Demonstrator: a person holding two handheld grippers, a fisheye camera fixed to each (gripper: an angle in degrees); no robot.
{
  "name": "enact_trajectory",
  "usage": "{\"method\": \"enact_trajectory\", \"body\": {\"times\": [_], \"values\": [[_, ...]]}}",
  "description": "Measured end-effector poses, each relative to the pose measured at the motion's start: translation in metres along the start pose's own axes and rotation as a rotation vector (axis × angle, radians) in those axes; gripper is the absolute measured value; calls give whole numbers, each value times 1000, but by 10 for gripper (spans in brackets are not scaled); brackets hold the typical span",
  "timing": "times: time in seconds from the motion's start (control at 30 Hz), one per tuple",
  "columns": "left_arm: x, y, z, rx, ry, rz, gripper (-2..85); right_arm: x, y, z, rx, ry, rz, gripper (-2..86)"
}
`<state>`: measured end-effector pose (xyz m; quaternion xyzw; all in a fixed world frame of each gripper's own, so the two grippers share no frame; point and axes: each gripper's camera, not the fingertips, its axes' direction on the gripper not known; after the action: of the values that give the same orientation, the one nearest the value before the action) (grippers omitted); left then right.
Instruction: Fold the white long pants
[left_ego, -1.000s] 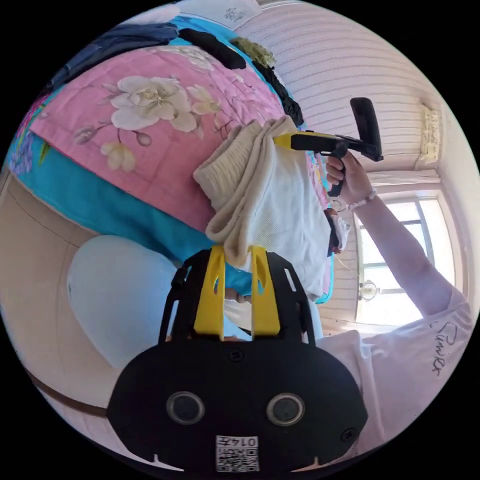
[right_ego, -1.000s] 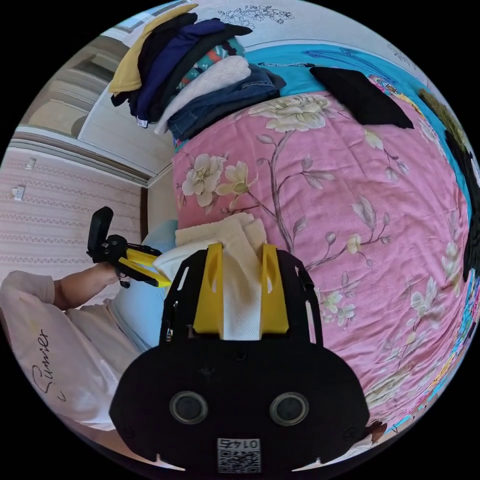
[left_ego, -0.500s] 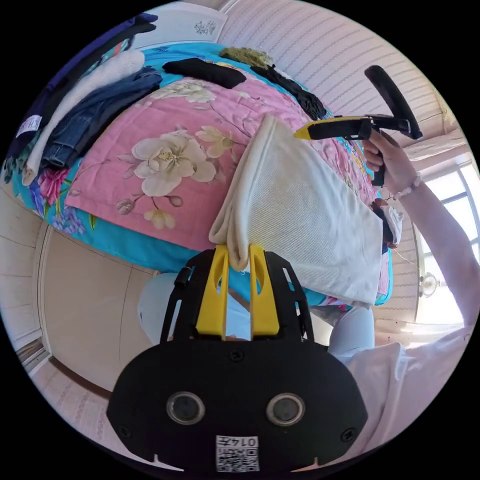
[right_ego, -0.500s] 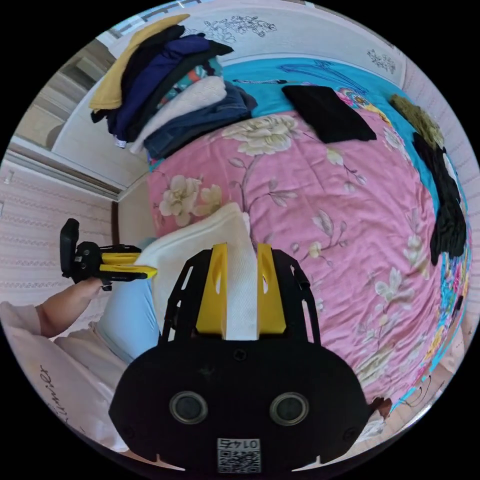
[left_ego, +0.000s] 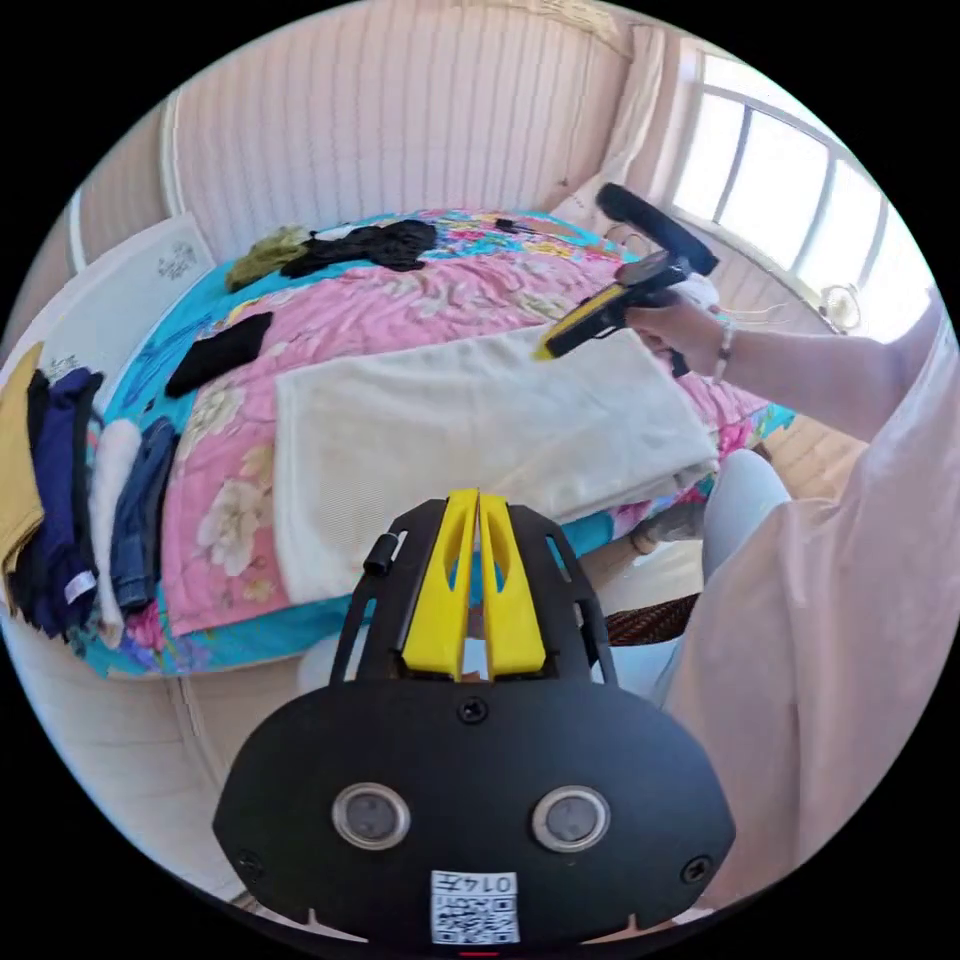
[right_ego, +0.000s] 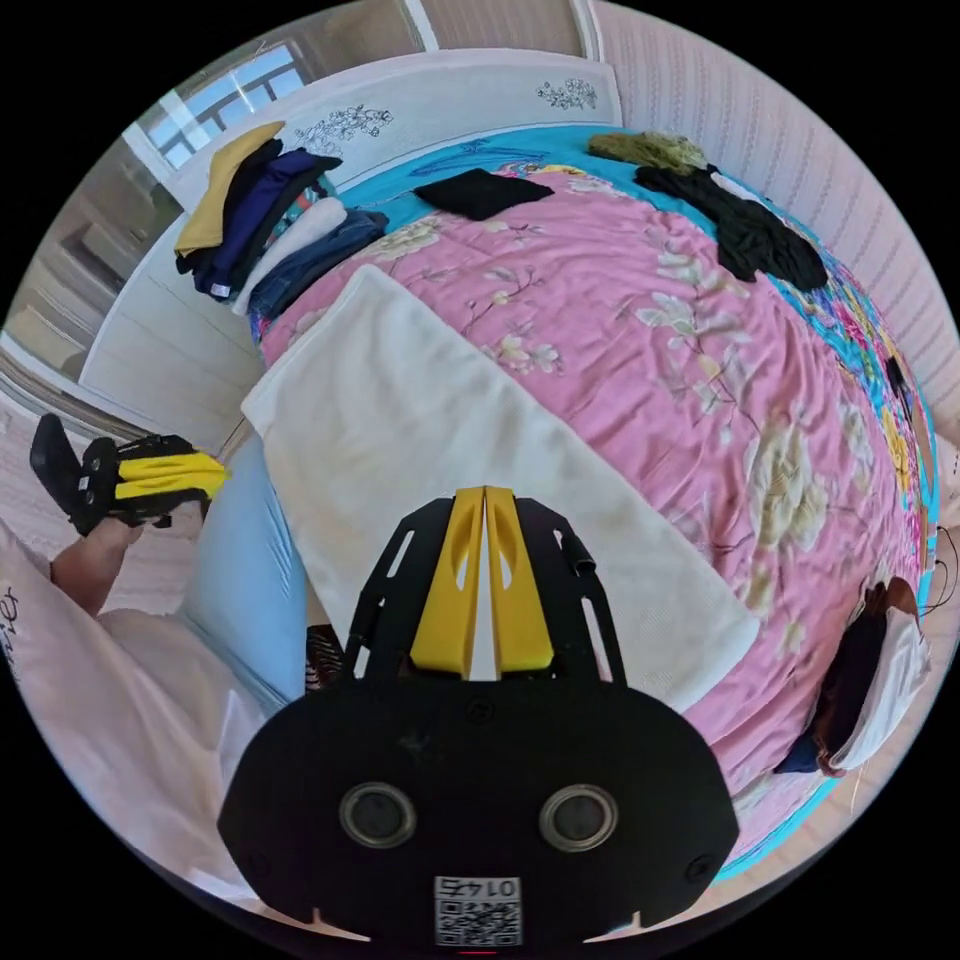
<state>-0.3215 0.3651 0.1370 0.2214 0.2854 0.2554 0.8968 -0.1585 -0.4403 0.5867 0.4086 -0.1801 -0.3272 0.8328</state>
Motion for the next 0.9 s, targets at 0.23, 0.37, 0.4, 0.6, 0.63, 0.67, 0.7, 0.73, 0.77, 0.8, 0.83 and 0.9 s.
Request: {"method": "enact_trajectory", "body": {"times": [0.23,0.37,0.4,0.6,0.63,0.67,0.7,0.73,0.77,0.8,0.83,0.9], "values": [[65,-30,122,-148,-33,114,-10,-16,-51,9,-215,208,-47,-3],[69,-17,167,-133,-16,109,-10,-10,-43,3,-206,194,7,-4],[68,-19,169,-144,8,104,-10,-13,-41,-6,-210,208,-10,-4],[93,-22,176,-171,17,210,-10,-14,-43,-90,-177,242,-32,-5],[95,-21,186,-187,7,221,-10,-10,-43,-91,-188,233,-19,-4],[99,-18,206,-205,-15,242,-10,-2,-41,-88,-220,203,9,-4],[100,-18,219,-194,-34,249,-10,4,-36,-90,-198,194,42,-4],[101,-18,223,-191,-37,244,-10,6,-34,-96,-177,194,60,-4],[100,-21,230,-197,-32,227,-10,9,-30,-107,-162,195,80,-4],[99,-23,235,-205,-23,216,-10,9,-27,-119,-155,199,74,-4],[98,-23,237,-205,-19,215,-10,10,-25,-126,-151,199,67,-4],[93,-24,241,-195,20,199,-10,21,-10,-161,-81,137,99,-3]]}}
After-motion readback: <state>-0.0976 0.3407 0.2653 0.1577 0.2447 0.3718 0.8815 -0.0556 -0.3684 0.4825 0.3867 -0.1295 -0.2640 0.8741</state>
